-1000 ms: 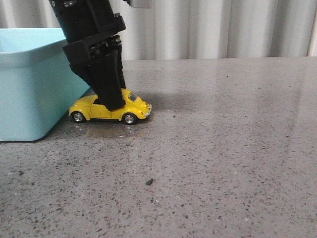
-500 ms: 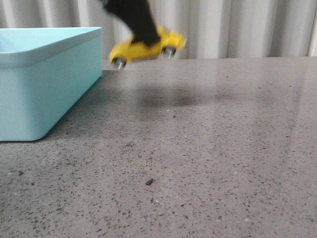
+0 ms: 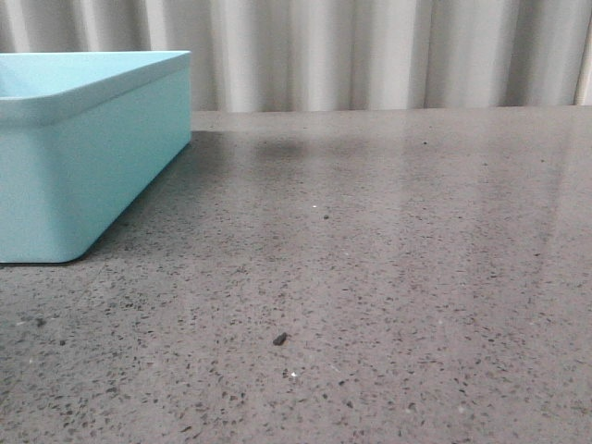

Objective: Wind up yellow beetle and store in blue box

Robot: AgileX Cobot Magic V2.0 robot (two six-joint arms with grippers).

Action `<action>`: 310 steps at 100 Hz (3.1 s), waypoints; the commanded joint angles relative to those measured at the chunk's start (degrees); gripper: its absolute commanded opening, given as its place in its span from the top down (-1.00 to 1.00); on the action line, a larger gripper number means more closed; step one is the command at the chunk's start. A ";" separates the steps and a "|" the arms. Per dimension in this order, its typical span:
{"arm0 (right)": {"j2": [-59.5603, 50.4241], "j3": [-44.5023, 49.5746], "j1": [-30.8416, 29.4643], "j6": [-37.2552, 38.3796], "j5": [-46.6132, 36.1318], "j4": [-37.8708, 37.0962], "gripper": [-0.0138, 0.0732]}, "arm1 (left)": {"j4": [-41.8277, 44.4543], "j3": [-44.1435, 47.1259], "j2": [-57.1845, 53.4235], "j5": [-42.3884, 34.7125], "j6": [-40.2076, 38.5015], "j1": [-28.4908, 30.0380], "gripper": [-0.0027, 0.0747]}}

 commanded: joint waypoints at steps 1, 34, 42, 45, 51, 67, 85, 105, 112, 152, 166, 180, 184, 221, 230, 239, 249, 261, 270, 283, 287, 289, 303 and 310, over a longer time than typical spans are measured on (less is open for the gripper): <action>0.28 -1.26 0.16 0.00 -4.75 0.02 0.78 | 4.07 -1.80 -3.32 0.08 -11.00 2.29 0.72; 0.28 -1.26 0.16 0.00 -4.75 0.91 0.78 | 13.46 1.47 -3.56 0.08 -24.36 9.37 0.72; 0.28 -1.26 0.16 0.00 -4.75 1.04 0.78 | 13.32 5.39 -3.70 0.08 -26.46 10.40 0.72; 0.28 -1.26 0.16 0.00 -4.64 1.13 0.78 | 13.03 6.88 -3.70 0.08 -26.97 10.64 0.72; 0.28 -1.26 0.16 0.00 -4.44 1.25 0.78 | 12.00 10.45 -3.85 0.08 -27.24 10.79 0.72; 0.28 -1.26 0.16 0.00 -4.38 1.63 0.78 | 11.78 18.03 -3.85 0.08 -27.24 10.79 0.72; 0.28 -1.26 0.16 0.00 -4.38 1.63 0.78 | 14.72 26.21 -3.73 0.08 -27.24 10.79 0.72; 0.28 -1.26 0.16 0.00 -3.60 2.61 0.78 | 14.53 29.46 -3.29 0.08 -27.79 10.79 0.71; 0.28 -1.26 0.16 0.00 -2.39 2.60 0.78 | 14.44 29.63 -3.29 0.08 -28.01 10.79 0.58; -1.26 -1.26 0.16 0.00 1.29 4.56 0.78 | 15.16 27.52 -6.75 -0.19 -28.12 10.79 -0.42; -5.40 1.54 0.16 -8.22 -2.56 4.46 0.78 | 14.71 26.91 -13.83 -4.58 -35.04 10.79 0.00; -12.80 8.57 0.16 -12.14 -9.53 4.46 0.78 | 13.87 30.47 -23.78 -15.24 -38.60 7.97 0.10; -15.03 10.92 0.16 -12.25 -10.53 4.46 0.78 | 14.28 32.14 -27.28 -17.97 -38.60 6.43 0.10; -34.29 21.62 0.16 -12.52 -12.38 3.99 0.78 | 17.24 64.84 -66.67 -34.80 -38.60 -10.33 0.52; -35.42 21.62 0.16 -12.52 -11.91 2.75 0.78 | 17.25 73.48 -78.65 -36.98 -38.60 -11.79 0.65; -35.42 21.62 0.16 -12.52 -11.04 2.20 0.78 | 17.25 80.66 -89.59 -37.86 -38.60 -11.79 0.86; -35.42 21.62 0.16 -12.52 -10.77 2.20 0.78 | 17.38 84.50 -98.21 -34.87 -38.60 -11.55 0.99; -35.42 21.62 0.16 -12.52 -11.22 2.20 0.78 | 16.92 85.06 -104.29 -26.78 -38.60 -11.46 0.99; -35.42 21.62 0.16 -12.52 -12.40 1.91 0.78 | 17.19 85.06 -106.25 -23.94 -38.60 -11.46 0.99; -35.42 21.62 0.16 -12.52 -14.37 1.91 0.78 | 15.14 85.06 -106.23 -22.79 -38.33 -11.46 0.99; -35.42 21.62 0.16 -12.52 -14.24 1.91 0.78 | 14.50 85.06 -106.23 -22.79 -38.33 -11.46 0.99; -35.42 21.62 0.16 -12.52 -14.24 1.91 0.78 | 14.07 85.06 -106.23 -22.79 -38.33 -11.46 0.99; -35.42 21.62 0.16 -12.52 -14.24 1.91 0.78 | 10.81 85.06 -106.23 -22.79 -38.33 -11.46 0.99; -35.42 21.62 0.16 -12.52 -14.24 1.91 0.78 | 10.28 85.06 -106.23 -22.79 -38.33 -11.46 0.99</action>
